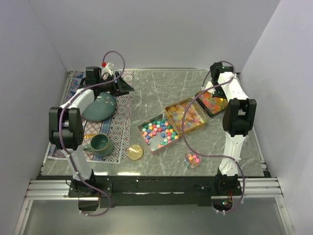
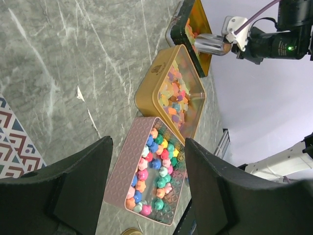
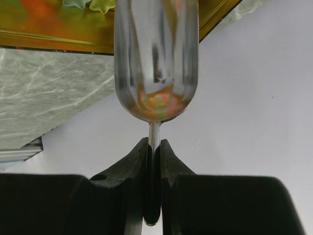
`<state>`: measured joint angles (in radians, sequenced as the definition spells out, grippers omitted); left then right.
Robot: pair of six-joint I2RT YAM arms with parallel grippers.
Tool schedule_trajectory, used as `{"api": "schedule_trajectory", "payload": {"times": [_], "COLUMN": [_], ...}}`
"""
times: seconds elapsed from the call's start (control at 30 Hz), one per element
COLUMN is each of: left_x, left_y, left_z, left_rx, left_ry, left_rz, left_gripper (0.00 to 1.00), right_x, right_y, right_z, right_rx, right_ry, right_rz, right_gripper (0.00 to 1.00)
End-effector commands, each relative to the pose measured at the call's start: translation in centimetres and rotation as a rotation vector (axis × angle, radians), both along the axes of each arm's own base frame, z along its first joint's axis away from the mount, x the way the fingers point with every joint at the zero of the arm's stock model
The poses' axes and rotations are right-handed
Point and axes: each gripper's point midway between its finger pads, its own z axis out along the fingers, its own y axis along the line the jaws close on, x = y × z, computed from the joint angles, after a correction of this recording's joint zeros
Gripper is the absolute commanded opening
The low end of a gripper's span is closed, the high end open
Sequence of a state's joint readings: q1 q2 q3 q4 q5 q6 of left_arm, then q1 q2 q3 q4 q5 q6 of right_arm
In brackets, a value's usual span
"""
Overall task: Pack the candies
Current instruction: Scoop the fake candies from the storage box.
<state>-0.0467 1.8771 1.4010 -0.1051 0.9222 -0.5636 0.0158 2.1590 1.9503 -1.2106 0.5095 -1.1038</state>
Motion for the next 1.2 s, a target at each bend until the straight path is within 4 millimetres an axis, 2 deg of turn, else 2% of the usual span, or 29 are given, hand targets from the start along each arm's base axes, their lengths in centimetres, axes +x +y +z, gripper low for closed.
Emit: {"api": "schedule_trajectory", "payload": {"times": [0.0,0.1,0.23,0.33,0.4,0.43,0.47,0.5,0.53,0.7,0.73,0.8,0.87,1.03,1.07,1.17], "left_x": [0.4,0.7,1.2,1.5,1.6,1.6,1.6,1.6,1.5,1.6,1.6,1.6,1.6,1.2,1.1,0.6], "left_y": [0.0,-0.1,-0.1,-0.1,-0.1,-0.1,-0.1,-0.1,-0.1,-0.2,-0.2,-0.2,-0.2,-0.1,-0.1,-0.1], "left_z": [0.9,0.8,1.6,1.4,1.5,1.5,1.7,1.8,1.6,1.8,1.7,1.7,2.0,2.0,2.1,2.0], "left_rx": [-0.004,-0.015,-0.014,-0.018,-0.024,-0.023,-0.022,-0.020,-0.022,-0.029,-0.032,-0.035,-0.039,-0.026,-0.024,-0.017], "left_ry": [-0.041,-0.029,-0.048,-0.042,-0.041,-0.044,-0.051,-0.057,-0.047,-0.048,-0.044,-0.041,-0.051,-0.053,-0.057,-0.055], "left_rz": [-0.028,-0.026,-0.027,-0.022,-0.019,-0.019,-0.020,-0.021,-0.018,-0.020,-0.021,-0.019,-0.019,-0.018,-0.019,-0.017], "left_gripper": [0.66,0.66,0.66,0.66,0.66,0.66,0.66,0.66,0.66,0.65,0.65,0.65,0.65,0.65,0.65,0.65], "right_x": [-0.7,-0.9,-0.3,-0.5,-0.2,0.6,0.3,0.0,-0.2,-1.4,-1.9,-1.8,-1.4,0.5,0.7,1.1], "right_y": [3.6,2.6,1.9,1.2,1.0,1.1,1.1,-0.2,-0.7,-2.0,-2.5,-3.3,-3.8,-4.0,-4.1,-3.6], "right_z": [-4.7,-4.3,-2.3,-1.5,-0.4,1.0,1.4,1.7,2.1,3.5,3.2,3.5,2.6,1.4,0.7,0.5], "right_rx": [0.239,0.179,0.141,0.110,0.106,0.109,0.108,0.093,0.069,0.000,-0.017,-0.069,-0.089,-0.073,-0.067,-0.038], "right_ry": [0.133,0.148,0.129,0.146,0.132,0.091,0.108,0.121,0.131,0.174,0.202,0.205,0.217,0.207,0.217,0.206], "right_rz": [0.137,0.164,0.141,0.151,0.156,0.160,0.163,0.143,0.138,0.150,0.152,0.165,0.165,0.159,0.160,0.170], "right_gripper": [0.00,0.00,0.00,0.00,0.00,0.00,0.00,0.00,0.00,0.00,0.00,0.00,0.00,0.00,0.00,0.00]}}
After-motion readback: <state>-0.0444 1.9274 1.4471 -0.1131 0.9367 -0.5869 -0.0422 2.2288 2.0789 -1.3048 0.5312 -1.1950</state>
